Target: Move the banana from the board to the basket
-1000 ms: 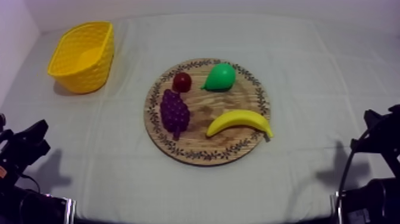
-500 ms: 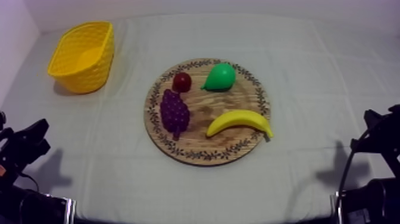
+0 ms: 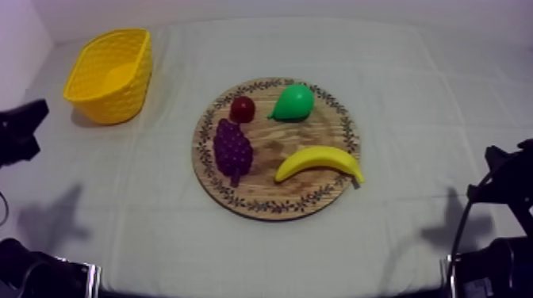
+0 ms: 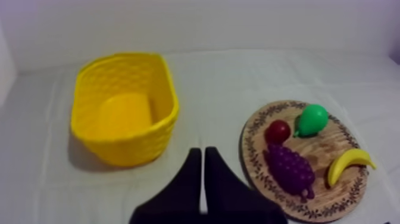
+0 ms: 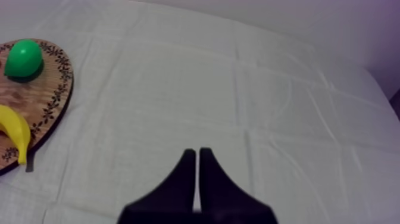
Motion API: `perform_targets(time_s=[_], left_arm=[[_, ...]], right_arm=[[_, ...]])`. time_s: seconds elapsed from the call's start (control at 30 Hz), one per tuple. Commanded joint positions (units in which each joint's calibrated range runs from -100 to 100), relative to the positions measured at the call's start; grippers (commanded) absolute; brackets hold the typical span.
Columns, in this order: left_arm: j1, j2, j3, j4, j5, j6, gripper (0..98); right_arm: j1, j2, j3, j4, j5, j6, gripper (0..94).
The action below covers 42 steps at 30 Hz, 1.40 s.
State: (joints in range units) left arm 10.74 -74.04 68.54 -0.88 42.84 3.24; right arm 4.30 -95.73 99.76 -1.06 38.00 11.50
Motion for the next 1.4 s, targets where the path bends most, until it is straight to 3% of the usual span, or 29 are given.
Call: perform_targets(time_s=[0.0,0.17,0.67,0.97,1.37], left_arm=[[1.91,7.05,-9.02,-0.04,0.02,-0.97,0.1],[5.74,16.06,-18.26,-0.29,0.12,-2.85,0.1],[18.98,38.16,-36.82,-6.09,3.73,-4.23,0.1],[24.17,47.18,-39.18,-6.45,3.73,-7.09,0.1],[28.74,53.91,-34.67,-4.95,0.22,-9.2,0.4]], right_arm=[[-0.01,-0.02,0.02,0.01,-0.01,0.0,0.3],[-0.01,-0.02,0.02,0.01,-0.01,0.0,0.3],[-0.01,-0.02,0.02,0.01,-0.01,0.0,0.3],[-0.01,-0.02,0.02,0.01,-0.01,0.0,0.3],[-0.01,-0.02,0.02,0.01,-0.01,0.0,0.3]])
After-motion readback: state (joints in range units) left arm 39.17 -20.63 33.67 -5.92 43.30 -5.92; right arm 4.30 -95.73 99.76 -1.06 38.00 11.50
